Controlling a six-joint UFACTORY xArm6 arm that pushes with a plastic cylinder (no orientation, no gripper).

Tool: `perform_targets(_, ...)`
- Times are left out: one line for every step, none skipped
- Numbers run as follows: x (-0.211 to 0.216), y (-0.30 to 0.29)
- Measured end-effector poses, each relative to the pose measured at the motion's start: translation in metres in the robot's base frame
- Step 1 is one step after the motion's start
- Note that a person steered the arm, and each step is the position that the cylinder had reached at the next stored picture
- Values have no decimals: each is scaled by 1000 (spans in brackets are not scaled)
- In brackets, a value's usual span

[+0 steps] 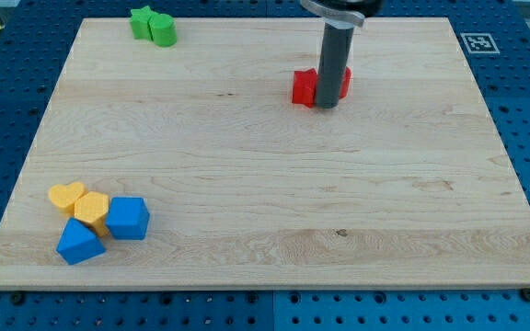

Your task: Push the red star below the green circle

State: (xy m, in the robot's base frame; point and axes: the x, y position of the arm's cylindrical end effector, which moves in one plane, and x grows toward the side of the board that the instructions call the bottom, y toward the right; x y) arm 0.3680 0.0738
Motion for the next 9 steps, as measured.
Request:
perform_targets(-18,-19)
perform_targets(-37,-47)
perform_targets(-61,-73)
perform_targets(-83,-94)
perform_targets(-97,-113)
perform_targets(-103,-129)
perform_targets(-105,-143)
perform_targets(-106,-169)
perform_targets(-107,-199)
